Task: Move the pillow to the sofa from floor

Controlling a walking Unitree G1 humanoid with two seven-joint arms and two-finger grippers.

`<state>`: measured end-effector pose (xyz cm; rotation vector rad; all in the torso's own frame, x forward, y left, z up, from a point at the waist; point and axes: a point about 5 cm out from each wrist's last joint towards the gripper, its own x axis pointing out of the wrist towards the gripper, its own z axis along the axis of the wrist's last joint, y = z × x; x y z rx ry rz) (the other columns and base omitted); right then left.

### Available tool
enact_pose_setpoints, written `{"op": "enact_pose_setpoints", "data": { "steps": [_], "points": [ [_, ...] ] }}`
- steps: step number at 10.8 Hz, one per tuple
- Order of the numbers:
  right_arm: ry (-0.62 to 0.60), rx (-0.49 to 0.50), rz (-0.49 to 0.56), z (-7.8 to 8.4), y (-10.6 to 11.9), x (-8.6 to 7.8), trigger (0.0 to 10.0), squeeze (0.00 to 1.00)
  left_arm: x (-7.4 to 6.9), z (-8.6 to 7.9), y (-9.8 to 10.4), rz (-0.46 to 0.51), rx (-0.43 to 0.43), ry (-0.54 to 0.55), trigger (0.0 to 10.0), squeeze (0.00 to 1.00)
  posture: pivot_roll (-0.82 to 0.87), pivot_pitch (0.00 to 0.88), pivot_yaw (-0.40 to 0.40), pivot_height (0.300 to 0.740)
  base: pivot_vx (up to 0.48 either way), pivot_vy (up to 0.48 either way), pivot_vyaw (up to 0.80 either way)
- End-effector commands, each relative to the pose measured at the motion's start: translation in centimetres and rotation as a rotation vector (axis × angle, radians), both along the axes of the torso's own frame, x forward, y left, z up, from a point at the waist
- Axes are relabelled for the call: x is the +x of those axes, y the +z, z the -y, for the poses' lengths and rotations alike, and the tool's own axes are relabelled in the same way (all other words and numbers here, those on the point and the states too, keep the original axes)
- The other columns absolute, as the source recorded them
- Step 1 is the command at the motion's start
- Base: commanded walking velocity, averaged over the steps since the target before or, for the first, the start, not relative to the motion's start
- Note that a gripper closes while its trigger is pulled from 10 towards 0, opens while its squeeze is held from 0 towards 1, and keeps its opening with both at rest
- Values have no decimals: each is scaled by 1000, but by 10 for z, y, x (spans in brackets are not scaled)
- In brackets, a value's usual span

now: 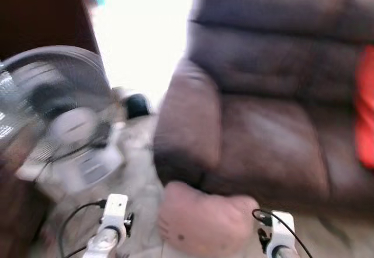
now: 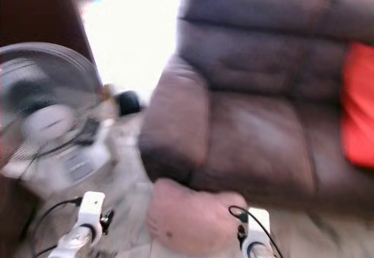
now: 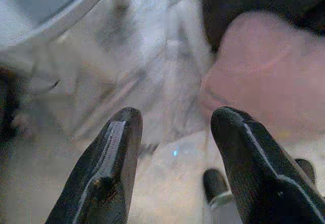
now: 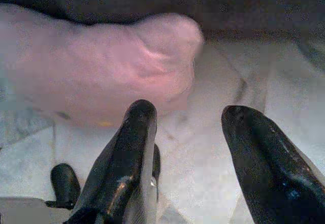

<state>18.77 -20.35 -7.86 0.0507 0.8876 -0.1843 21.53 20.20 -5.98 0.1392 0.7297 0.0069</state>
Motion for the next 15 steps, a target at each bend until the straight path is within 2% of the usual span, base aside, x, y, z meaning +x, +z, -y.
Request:
{"op": "enact_pose_setpoints", "data": {
  "steps": [1,4,7,9,15],
  "points": [
    [-16,-6,-11,5,-2,-6,10000,0,-1,3,-1,-6,-9,-2,10000,0,113,29,-45,736,0,0,0],
    [-16,-7,-1,5,-1,-5,10000,0,-2,1,-2,-14,-3,-5,10000,0,114,31,-45,736,279,0,-181],
    [-31,8,-3,5,-2,-6,10000,0,-1,5,-2,-13,-4,-15,10000,0,115,31,-44,736,290,0,-185],
    [-18,1,-3,5,-2,-5,10000,0,2,10,0,4,-17,-27,10000,0,115,31,-44,732,0,0,-500],
    [-14,-9,0,6,-1,-5,10000,0,2,9,0,9,-30,-25,10000,0,115,30,-50,728,0,0,0]
  ]
}}
